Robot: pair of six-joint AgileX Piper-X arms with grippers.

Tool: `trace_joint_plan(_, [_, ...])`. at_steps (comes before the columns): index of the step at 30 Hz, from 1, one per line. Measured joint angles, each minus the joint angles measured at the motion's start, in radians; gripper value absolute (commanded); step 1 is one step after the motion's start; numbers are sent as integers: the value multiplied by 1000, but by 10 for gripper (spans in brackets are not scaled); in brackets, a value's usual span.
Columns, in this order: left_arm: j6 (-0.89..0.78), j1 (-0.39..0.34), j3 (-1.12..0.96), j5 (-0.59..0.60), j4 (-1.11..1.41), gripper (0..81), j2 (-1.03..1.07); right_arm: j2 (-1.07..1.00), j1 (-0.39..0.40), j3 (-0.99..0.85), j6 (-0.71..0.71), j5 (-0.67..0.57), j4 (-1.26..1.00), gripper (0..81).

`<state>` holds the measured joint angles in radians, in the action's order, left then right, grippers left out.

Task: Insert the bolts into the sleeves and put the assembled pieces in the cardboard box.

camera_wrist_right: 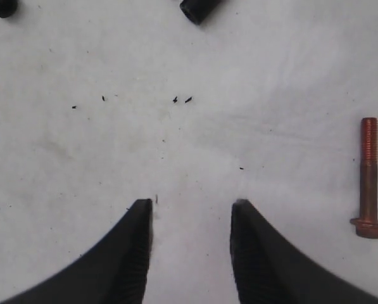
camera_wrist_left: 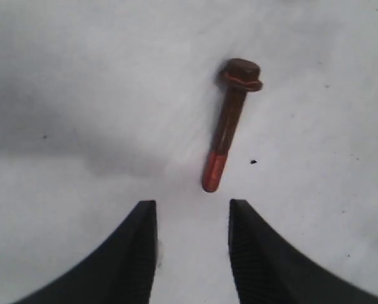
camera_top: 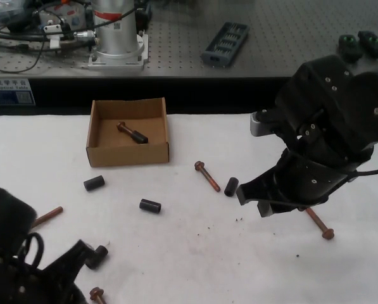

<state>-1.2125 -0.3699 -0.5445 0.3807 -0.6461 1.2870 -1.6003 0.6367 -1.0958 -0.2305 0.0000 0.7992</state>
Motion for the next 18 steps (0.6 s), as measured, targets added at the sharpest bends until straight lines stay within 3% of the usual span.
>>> trace_joint_plan(18, [0,0,-122,-25,38,279,183,0,0,0,20,-7,-33,304])
